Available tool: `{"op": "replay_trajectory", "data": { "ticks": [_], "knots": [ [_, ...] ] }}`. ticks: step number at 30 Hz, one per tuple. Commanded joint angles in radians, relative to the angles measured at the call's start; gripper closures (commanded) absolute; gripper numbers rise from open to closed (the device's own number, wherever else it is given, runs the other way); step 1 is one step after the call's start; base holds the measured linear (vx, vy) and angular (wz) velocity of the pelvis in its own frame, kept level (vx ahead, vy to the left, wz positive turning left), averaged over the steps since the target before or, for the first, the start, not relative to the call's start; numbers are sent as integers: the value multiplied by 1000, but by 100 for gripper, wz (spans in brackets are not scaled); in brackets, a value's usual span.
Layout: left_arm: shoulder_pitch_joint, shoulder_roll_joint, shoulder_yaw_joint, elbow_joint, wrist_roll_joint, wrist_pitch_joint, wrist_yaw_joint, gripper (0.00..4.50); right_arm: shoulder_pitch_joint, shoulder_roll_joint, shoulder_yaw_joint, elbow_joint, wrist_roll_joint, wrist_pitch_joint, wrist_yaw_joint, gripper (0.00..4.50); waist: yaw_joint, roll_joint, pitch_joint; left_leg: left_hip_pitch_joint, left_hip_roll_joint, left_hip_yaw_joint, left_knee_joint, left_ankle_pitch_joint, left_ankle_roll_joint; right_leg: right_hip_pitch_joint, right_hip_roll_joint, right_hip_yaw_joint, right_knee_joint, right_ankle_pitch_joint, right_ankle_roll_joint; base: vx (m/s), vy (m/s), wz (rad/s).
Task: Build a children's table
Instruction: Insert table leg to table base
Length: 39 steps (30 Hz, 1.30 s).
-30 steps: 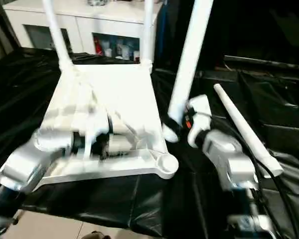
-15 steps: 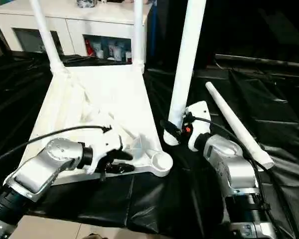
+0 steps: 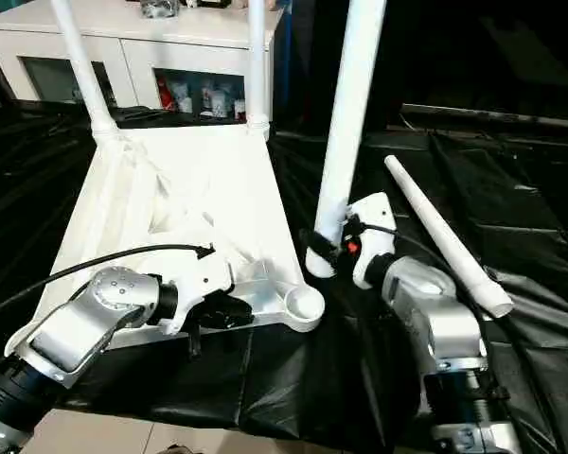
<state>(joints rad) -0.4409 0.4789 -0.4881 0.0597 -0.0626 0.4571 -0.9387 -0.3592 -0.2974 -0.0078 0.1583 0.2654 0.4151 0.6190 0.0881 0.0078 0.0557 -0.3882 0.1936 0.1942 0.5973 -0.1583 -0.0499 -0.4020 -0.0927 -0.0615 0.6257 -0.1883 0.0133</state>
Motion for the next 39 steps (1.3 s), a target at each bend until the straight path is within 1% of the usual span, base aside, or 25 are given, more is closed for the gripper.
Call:
{"op": "replay_trajectory", "data": {
  "ticks": [1, 2, 5, 6, 7, 8, 9, 11, 13, 15, 19, 20, 21, 23, 24, 25, 27, 29, 31, 32, 34, 35, 36, 38, 39],
  "knots": [
    [-1, 21, 19, 28, 38, -13, 43, 427, -5, -5, -1, -28, -2, -16, 0, 257, 0, 0, -59, 29, 30, -27, -82, -395, -56, 25, -51, 38, -106, -453, -124, 0, 0, 0],
    [-5, 8, 41, 36, 29, -38, 59, 447, -6, -5, -1, -28, -2, -16, 0, 257, -1, 0, -59, 27, 29, -28, -82, -397, -57, 27, -51, 37, -106, -462, -120, 0, 0, 0],
    [-13, -15, 100, 21, -43, -73, 26, 450, -9, -7, -3, -25, -1, -17, 1, 257, -3, 0, -59, 27, 28, -30, -82, -404, -59, 27, -53, 35, -110, -487, -110, 0, 0, 0],
    [-14, -13, 104, 11, -57, -66, 8, 422, -9, -8, -3, -26, -1, -16, 1, 257, -5, -4, -61, 22, 28, -31, -84, -392, -57, 30, -52, 35, -106, -468, -113, 0, 0, 0],
    [-13, -10, 110, -3, -69, -49, -6, 405, -10, -9, -4, -25, 0, -16, 1, 257, -4, -4, -61, 20, 28, -31, -85, -384, -56, 31, -52, 34, -104, -456, -115, 0, 0, 0],
    [-14, -4, 112, -15, -77, -28, -18, 393, -10, -9, -5, -23, 1, -16, 1, 257, -5, -2, -62, 21, 28, -29, -84, -375, -53, 29, -51, 36, -103, -434, -123, 0, 0, 0],
    [-13, 10, 113, -41, -102, 2, -55, 390, -11, -11, -6, -21, 1, -17, 2, 257, -4, -1, -63, 28, 30, -26, -83, -376, -53, 25, -51, 38, -100, -411, -140, 0, 0, 0],
    [-12, 29, 113, -68, -132, 25, -99, 380, -12, -12, -6, -22, 3, -16, 2, 257, -3, 1, -62, 27, 30, -24, -82, -359, -46, 26, -49, 39, -96, -367, -163, 0, 0, 0],
    [-13, 41, 112, -74, -145, 34, -118, 361, -12, -12, -6, -22, 3, -16, 2, 257, 0, 3, -63, 27, 29, -21, -80, -342, -42, 27, -47, 41, -91, -337, -172, 0, 0, 0],
    [-18, 48, 109, -65, -137, 21, -124, 345, -11, -13, -7, -22, 4, -15, 2, 257, 1, 4, -67, 26, 29, -19, -80, -313, -41, 30, -43, 41, -85, -278, -181, 0, 0, 0],
    [-55, 26, 131, 27, -88, -37, -71, 308, -10, -14, -7, -20, 4, -17, 3, 257, 3, 5, -69, 27, 27, -18, -77, -297, -41, 33, -42, 41, -83, -241, -182, 0, 0, 0],
    [-64, 21, 132, 45, -74, -48, -54, 302, -10, -14, -6, -21, 4, -16, 3, 257, 3, 5, -69, 25, 28, -20, -79, -292, -42, 37, -44, 40, -81, -234, -183, 0, 0, 0],
    [-78, 12, 132, 74, -53, -68, -26, 302, -9, -14, -6, -21, 3, -17, 3, 257, 2, 4, -69, 24, 27, -20, -78, -289, -40, 38, -44, 40, -82, -231, -182, 0, 0, 0],
    [-105, -1, 126, 135, -13, -108, 23, 267, -9, -14, -4, -22, 2, -17, 3, 257, 3, 5, -69, 26, 27, -19, -77, -292, -40, 38, -46, 41, -84, -240, -178, 0, 0, 0],
    [-115, -6, 122, 161, 3, -127, 40, 267, -9, -14, -4, -23, 1, -18, 3, 257, 1, 2, -67, 24, 25, -18, -77, -300, -38, 37, -43, 41, -89, -261, -170, 0, 0, 0],
    [-126, -11, 117, 190, 19, -146, 57, 257, -10, -14, -3, -22, 1, -17, 3, 257, 3, 5, -68, 27, 26, -19, -77, -305, -42, 37, -45, 41, -89, -269, -166, 0, 0, 0],
    [-140, -13, 102, 239, 40, -161, 59, 232, -9, -14, -3, -24, 1, -16, 3, 257, 3, 3, -67, 26, 27, -21, -79, -310, -42, 36, -46, 40, -92, -291, -158, 0, 0, 0],
    [-142, -15, 92, 280, 50, -176, 44, 217, -8, -15, -1, -26, 1, -15, 3, 257, 3, 4, -69, 25, 26, -21, -78, -307, -44, 37, -47, 40, -91, -289, -158, 0, 0, 0],
    [-140, -14, 89, 284, 50, -182, 36, 211, -8, -15, -1, -26, 1, -15, 3, 257, 3, 5, -70, 26, 29, -22, -79, -309, -46, 36, -48, 40, -88, -274, -166, 0, 0, 0],
    [-135, -15, 93, 284, 41, -175, 24, 188, -7, -15, -1, -26, 1, -14, 3, 257, 4, 7, -69, 27, 30, -22, -79, -312, -45, 35, -48, 41, -88, -267, -176, 0, 0, 0],
    [-126, -29, 118, 290, 16, -176, 18, 171, -7, -17, -3, -26, 2, -14, 2, 257, 4, 5, -69, 26, 29, -21, -79, -313, -43, 36, -48, 40, -87, -259, -184, 0, 0, 0],
    [-124, -39, 137, 287, -5, -168, 17, 165, -7, -17, -3, -26, 2, -14, 2, 257, 4, 6, -69, 25, 29, -21, -78, -308, -42, 37, -49, 40, -85, -250, -190, 0, 0, 0],
    [-124, -49, 162, 274, -36, -153, 13, 165, -6, -18, -4, -27, 2, -14, 2, 257, 4, 3, -69, 25, 29, -19, -78, -306, -39, 37, -49, 40, -86, -247, -196, 0, 0, 0],
    [-127, -63, 196, 254, -81, -134, -6, 134, -5, -19, -5, -28, 2, -14, 2, 257, 6, 3, -69, 26, 29, -19, -77, -306, -36, 36, -49, 40, -86, -250, -202, 0, 0, 0],
    [-127, -66, 206, 241, -100, -126, -17, 130, -4, -19, -4, -28, 2, -14, 2, 257, 7, 2, -68, 25, 29, -19, -78, -308, -35, 36, -50, 40, -86, -257, -203, 0, 0, 0]
  ]
}}
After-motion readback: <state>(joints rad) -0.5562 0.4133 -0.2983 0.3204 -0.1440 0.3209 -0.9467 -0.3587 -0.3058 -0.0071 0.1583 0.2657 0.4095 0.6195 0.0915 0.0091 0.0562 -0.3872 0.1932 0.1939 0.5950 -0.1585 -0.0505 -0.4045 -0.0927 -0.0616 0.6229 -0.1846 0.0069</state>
